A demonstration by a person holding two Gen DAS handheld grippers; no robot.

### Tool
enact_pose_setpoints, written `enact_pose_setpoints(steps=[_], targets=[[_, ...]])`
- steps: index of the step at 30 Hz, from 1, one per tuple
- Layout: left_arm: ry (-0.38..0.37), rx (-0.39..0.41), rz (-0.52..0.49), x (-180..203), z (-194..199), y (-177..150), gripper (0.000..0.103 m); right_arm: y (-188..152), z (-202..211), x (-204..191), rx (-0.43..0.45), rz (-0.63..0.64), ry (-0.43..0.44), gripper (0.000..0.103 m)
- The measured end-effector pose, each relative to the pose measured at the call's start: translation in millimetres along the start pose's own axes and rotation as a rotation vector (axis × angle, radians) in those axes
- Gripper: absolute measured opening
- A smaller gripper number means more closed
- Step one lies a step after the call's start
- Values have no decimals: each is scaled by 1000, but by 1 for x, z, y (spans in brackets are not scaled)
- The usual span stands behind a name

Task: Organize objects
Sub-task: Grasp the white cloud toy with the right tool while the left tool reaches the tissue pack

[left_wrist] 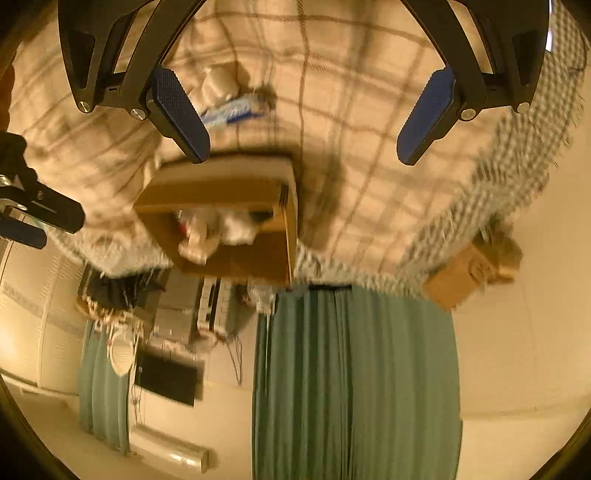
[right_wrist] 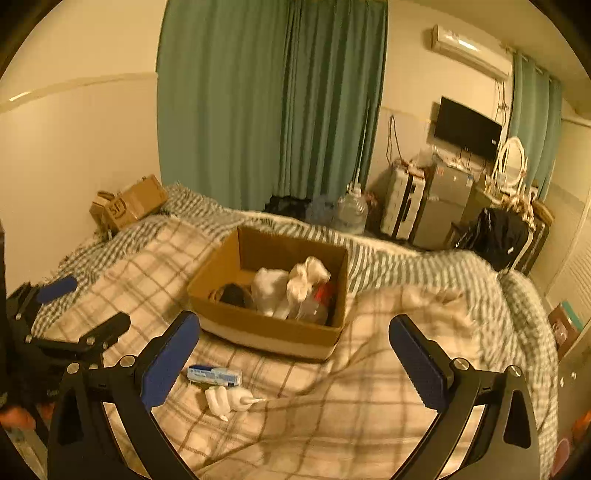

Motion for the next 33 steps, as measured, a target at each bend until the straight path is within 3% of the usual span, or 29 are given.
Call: enact_pose_setpoints(steps=[4, 8, 14, 19, 23, 28, 31, 33], targets=[[52, -57, -61, 2, -27, -27, 103, -36, -46, -14, -99, 10, 44, 103], [59, -114, -34, -5, -39, -40, 103, -67, -81, -24, -237, 16, 113, 103], [48, -158, 20, -17, -46, -47, 103, -84, -97, -41, -320, 74, 138, 103], [67, -192, 97, -33, -51, -50, 103, -97, -118, -71, -396, 195, 164, 102], [71, -200, 90, -32, -53, -52, 103, -111, -145, -88, -472, 226, 196, 102], [79, -218, 74, -29, -57, -55, 103, -128, -169, -89, -574, 199, 226, 79], [86, -224, 62, -28, -58, -56, 103, -126, -165, -87, -562, 178, 258, 61], [86, -227, 52, -26, -58, -56, 103, -123, -157, -85, -539, 177, 254, 61]])
Point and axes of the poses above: each gripper's, at about its wrist camera, not at the fingertips, and z roughly against the way its jaws point, x to its right, y to its top, the point moved 6 cm from there along -z, roughly the way its jaws point, and after that the axes turned 4 degrees about z, right-handed, at the moved point
